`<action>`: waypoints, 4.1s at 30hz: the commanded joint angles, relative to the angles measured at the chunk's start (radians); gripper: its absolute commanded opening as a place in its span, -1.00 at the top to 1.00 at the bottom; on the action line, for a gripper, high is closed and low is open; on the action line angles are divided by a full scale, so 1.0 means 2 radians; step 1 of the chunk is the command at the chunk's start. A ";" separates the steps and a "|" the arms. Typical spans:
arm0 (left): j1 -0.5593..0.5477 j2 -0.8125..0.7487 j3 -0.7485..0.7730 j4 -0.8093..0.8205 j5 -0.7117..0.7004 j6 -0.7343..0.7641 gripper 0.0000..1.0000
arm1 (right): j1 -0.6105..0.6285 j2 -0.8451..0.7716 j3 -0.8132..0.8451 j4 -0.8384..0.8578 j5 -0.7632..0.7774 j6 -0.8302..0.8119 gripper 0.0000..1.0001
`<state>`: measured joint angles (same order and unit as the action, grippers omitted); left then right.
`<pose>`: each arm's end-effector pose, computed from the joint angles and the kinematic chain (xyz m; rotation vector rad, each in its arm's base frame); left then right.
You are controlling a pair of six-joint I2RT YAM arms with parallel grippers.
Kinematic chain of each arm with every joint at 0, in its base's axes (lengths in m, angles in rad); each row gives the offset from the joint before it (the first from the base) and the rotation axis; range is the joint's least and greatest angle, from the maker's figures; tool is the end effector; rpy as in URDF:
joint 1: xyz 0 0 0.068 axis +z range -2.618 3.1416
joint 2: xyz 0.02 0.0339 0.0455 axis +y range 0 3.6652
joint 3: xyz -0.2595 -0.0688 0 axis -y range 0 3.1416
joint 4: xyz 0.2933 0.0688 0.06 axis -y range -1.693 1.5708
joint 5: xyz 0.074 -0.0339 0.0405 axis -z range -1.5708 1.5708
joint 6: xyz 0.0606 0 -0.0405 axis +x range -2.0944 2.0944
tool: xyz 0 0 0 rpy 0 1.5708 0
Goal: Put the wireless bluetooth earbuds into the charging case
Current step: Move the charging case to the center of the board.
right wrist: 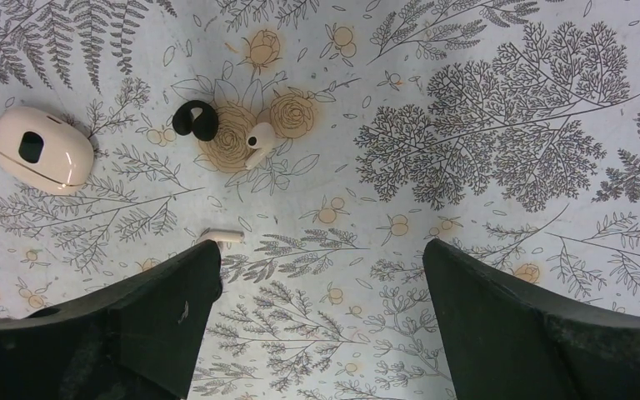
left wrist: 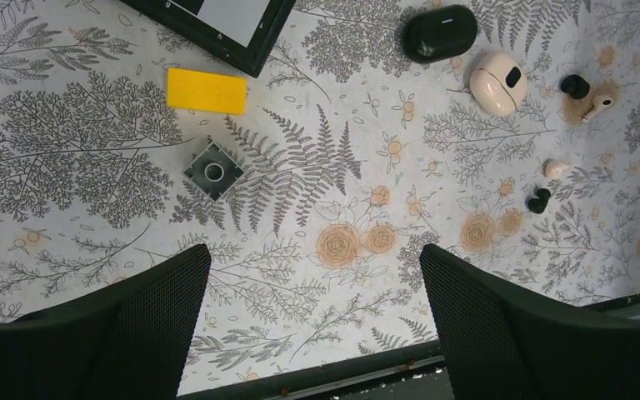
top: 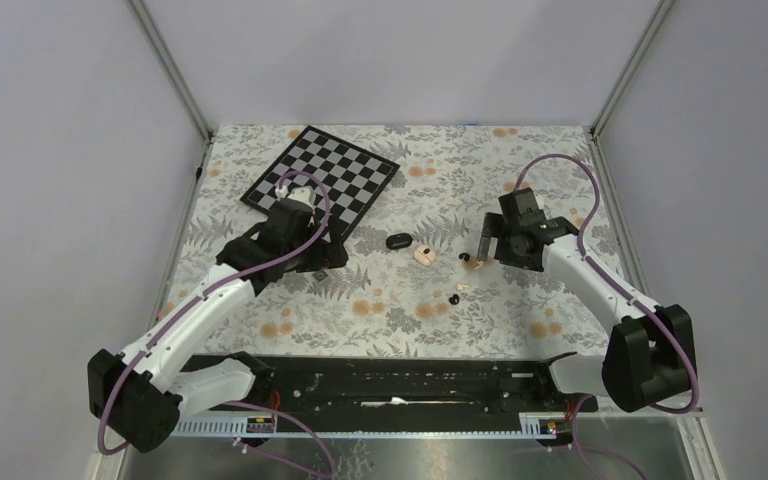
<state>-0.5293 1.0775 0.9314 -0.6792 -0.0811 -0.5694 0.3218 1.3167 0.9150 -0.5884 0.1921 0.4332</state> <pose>0.2504 -0.1408 0.2600 -0.0874 2.4326 -0.4127 0.3086 0.0907 0.1936 0.2138 2.5252 0.0521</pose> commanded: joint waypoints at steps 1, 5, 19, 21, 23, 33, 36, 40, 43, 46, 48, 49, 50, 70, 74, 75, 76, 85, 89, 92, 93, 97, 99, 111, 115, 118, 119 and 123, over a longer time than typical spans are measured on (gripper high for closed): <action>-0.001 -0.010 -0.003 0.025 0.002 -0.001 -0.98 | 0.003 -0.025 -0.006 0.006 0.002 -0.002 -0.99; -0.001 -0.011 -0.001 0.025 -0.001 -0.001 -0.98 | 0.004 -0.035 -0.006 0.006 0.000 -0.005 -0.99; -0.029 0.040 0.010 0.042 0.006 -0.029 -0.98 | 0.003 -0.055 -0.016 0.019 -0.038 -0.002 -0.99; -0.060 0.069 0.023 0.047 -0.018 -0.032 -0.98 | 0.003 -0.055 -0.015 0.020 -0.045 0.000 -0.99; -0.085 0.103 0.042 0.047 -0.039 -0.033 -0.97 | 0.003 -0.058 -0.015 0.022 -0.050 0.001 -0.99; -0.068 0.157 0.094 0.050 -0.052 -0.047 -0.90 | 0.072 -0.001 0.045 0.035 -0.054 -0.033 -0.99; -0.037 0.144 0.085 0.036 -0.051 -0.042 -0.90 | 0.101 0.046 0.081 0.033 -0.052 -0.050 -0.99; 0.013 0.111 0.058 0.029 -0.038 -0.032 -0.91 | 0.136 0.117 0.129 0.032 -0.082 -0.077 -0.99; 0.049 0.088 0.043 0.023 -0.035 -0.026 -0.91 | 0.164 0.174 0.169 0.018 -0.069 -0.099 -0.99; 0.065 0.070 0.032 0.017 -0.033 -0.025 -0.92 | 0.178 0.224 0.201 0.010 -0.053 -0.123 -0.99; 0.070 0.061 0.025 0.017 -0.031 -0.027 -0.92 | 0.178 0.248 0.216 0.010 -0.042 -0.137 -0.99; 0.070 0.058 0.023 0.017 -0.031 -0.027 -0.92 | 0.178 0.261 0.222 0.010 -0.036 -0.144 -0.99; 0.071 0.057 0.022 0.017 -0.030 -0.027 -0.92 | 0.178 0.272 0.227 0.010 -0.032 -0.150 -0.99; 0.073 0.074 0.018 0.029 -0.011 -0.033 -0.93 | 0.178 0.324 0.265 0.040 0.015 -0.123 -0.99; 0.073 0.074 0.020 0.027 -0.004 -0.028 -0.94 | 0.176 0.337 0.290 0.040 0.059 -0.081 -0.99; 0.073 0.072 0.019 0.026 -0.006 -0.028 -0.95 | 0.175 0.339 0.292 0.040 0.064 -0.072 -0.99; 0.073 0.070 0.019 0.024 -0.008 -0.026 -0.95 | 0.174 0.340 0.295 0.040 0.074 -0.064 -0.99; 0.073 0.060 0.017 0.017 -0.012 -0.013 -0.96 | 0.169 0.359 0.292 0.008 0.121 -0.031 -0.99; 0.073 0.062 0.019 0.015 -0.013 -0.007 -0.97 | 0.170 0.331 0.249 0.005 0.121 -0.029 -0.99; 0.073 0.064 0.020 0.015 -0.012 -0.006 -0.97 | 0.170 0.301 0.213 0.005 0.117 -0.024 -0.99; 0.073 0.065 0.020 0.015 -0.012 -0.006 -0.97 | 0.169 0.290 0.202 0.005 0.116 -0.022 -0.99; 0.072 0.068 0.022 0.015 -0.015 -0.003 -0.98 | 0.170 0.252 0.162 0.005 0.103 -0.018 -0.99; 0.072 0.067 0.022 0.014 -0.018 0.000 -0.98 | 0.169 0.234 0.148 0.005 0.091 -0.013 -0.99; 0.071 0.066 0.012 0.014 -0.009 -0.003 -0.98 | 0.168 0.173 0.085 0.055 0.017 0.085 -0.99; 0.070 0.063 0.008 0.014 -0.011 -0.003 -0.98 | 0.165 0.175 0.075 0.073 0.027 0.123 -0.99; 0.070 0.061 0.006 0.014 -0.009 -0.002 -0.98 | 0.165 0.189 0.079 0.075 0.037 0.135 -0.89; 0.070 0.060 0.005 0.014 -0.009 -0.003 -0.98 | 0.165 0.194 0.081 0.076 0.037 0.137 -0.84; 0.070 0.060 0.009 0.014 0.002 -0.012 -0.98 | 0.166 0.221 0.093 0.086 0.026 0.131 -0.62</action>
<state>-0.3889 1.2251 0.9516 -0.6617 -0.1032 -0.5808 0.6579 1.7103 1.0668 -0.4465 0.2447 0.6621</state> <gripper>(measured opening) 0.989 0.845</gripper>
